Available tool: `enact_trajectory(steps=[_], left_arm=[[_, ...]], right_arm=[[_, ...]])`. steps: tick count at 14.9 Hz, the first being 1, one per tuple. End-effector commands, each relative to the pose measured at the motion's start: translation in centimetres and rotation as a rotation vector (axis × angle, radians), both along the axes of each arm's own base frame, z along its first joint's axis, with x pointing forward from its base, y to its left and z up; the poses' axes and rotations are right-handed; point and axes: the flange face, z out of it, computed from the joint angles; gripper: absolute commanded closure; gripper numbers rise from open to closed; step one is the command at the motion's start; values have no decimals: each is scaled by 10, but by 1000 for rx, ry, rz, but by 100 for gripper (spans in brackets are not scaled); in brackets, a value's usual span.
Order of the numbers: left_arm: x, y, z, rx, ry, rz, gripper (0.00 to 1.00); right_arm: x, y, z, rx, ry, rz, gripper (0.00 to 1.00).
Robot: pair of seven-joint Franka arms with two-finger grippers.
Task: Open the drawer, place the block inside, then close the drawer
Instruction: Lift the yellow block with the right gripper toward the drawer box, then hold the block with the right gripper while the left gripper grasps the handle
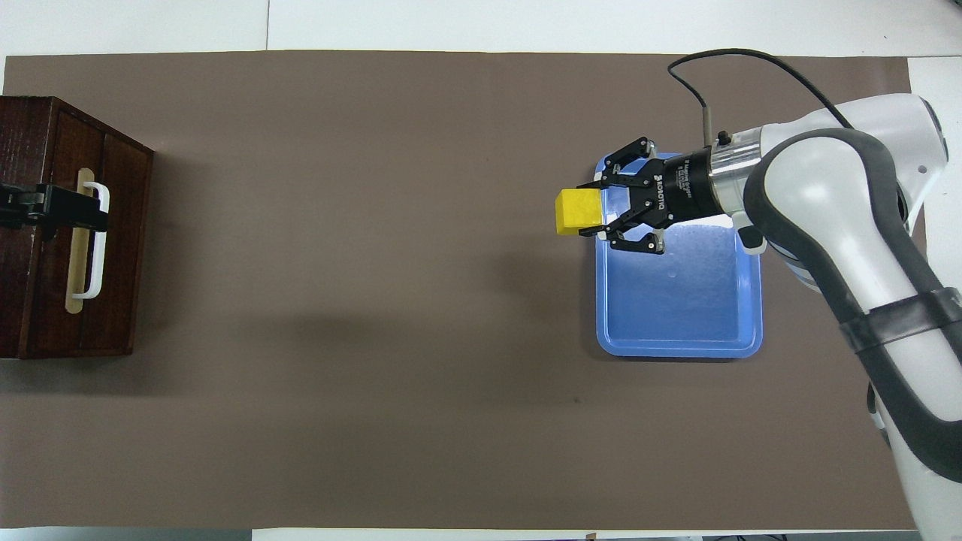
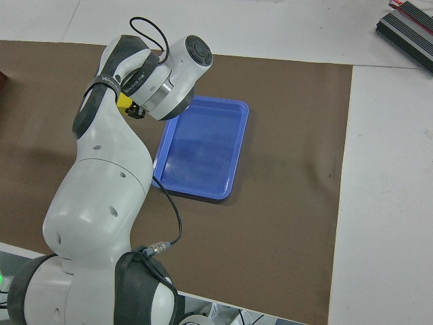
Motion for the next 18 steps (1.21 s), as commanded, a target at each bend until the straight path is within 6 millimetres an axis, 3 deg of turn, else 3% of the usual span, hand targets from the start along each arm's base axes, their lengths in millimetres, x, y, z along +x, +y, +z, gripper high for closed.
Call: enact_trajectory(steps=[1, 4, 7, 10, 18], left_arm=[[-3, -2, 0, -4, -29, -7, 0], [0, -3, 2, -5, -52, -6, 0], [1, -5, -2, -5, -63, -21, 0], [3, -8, -1, -3, -80, -50, 0], [-4, -26, -5, 4, -29, -363, 0]], right_arm=[[-4, 45, 26, -4, 23, 15, 100], [-21, 96, 34, -20, 38, 56, 100], [-30, 128, 37, -39, 24, 37, 100], [-34, 137, 37, -43, 35, 30, 100], [-41, 158, 40, -46, 51, -9, 100]])
